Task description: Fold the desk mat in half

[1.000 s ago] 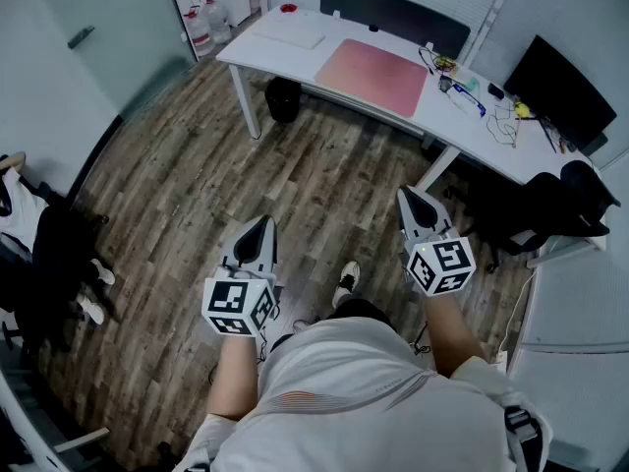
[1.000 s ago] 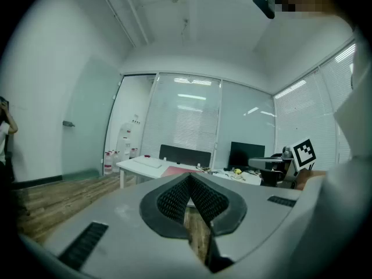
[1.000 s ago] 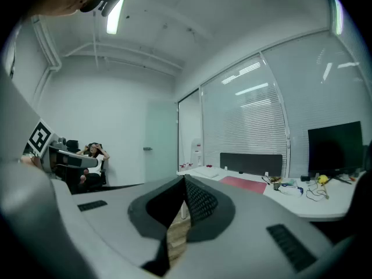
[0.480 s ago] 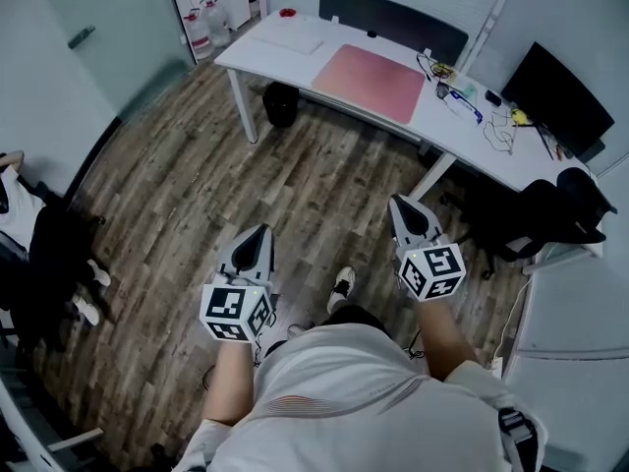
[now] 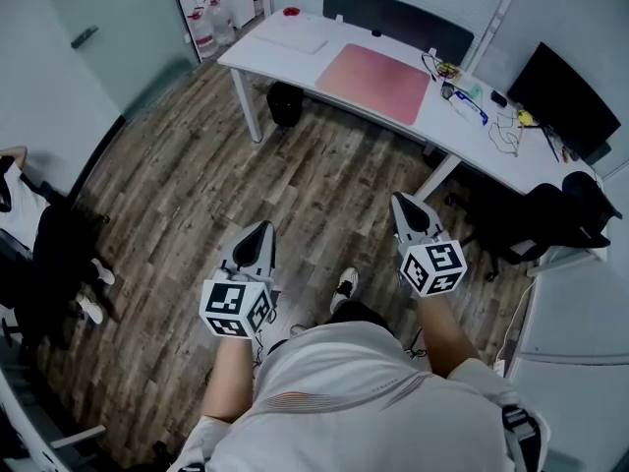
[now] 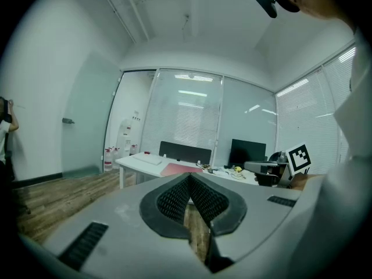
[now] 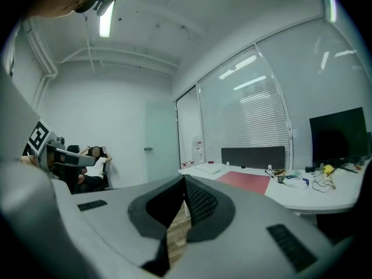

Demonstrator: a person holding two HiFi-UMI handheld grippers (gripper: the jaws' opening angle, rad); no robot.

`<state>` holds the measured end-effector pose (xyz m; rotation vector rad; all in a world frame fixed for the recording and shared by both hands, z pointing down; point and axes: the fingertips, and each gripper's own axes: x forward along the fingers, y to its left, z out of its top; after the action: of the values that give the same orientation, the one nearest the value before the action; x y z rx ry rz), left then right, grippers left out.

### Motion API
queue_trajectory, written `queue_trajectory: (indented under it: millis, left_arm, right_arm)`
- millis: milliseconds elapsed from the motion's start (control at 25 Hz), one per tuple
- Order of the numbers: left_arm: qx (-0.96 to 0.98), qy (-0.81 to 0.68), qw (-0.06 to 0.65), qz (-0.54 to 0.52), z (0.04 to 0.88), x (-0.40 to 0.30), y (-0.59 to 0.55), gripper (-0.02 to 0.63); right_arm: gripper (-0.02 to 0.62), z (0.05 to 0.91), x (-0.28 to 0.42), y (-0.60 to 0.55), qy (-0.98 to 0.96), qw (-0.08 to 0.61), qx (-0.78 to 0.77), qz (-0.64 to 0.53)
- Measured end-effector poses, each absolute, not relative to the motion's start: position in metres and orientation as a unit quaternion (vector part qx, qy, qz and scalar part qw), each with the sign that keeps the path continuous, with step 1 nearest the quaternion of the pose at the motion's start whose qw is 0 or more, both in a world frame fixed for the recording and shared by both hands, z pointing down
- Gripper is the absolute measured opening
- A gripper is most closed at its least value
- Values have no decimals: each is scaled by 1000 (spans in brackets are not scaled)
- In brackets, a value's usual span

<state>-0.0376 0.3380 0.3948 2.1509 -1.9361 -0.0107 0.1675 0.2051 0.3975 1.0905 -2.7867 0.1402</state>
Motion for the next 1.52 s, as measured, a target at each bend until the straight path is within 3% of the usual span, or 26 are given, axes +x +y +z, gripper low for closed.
queue_trajectory:
  millis: [560,1160,1520]
  left_arm:
    - [730,-666,153,15,408,-53,210,12]
    - [752,-642,147,30,402,-13,31,12]
    - [761,-630,150,22,420,-48,-46,12]
  right_arm:
    - [52,428,156,81,-924,103,359,81]
    - [52,442,196,-68,-918,111,368,96]
    - [52,458,167,-127,-912,138,375,90]
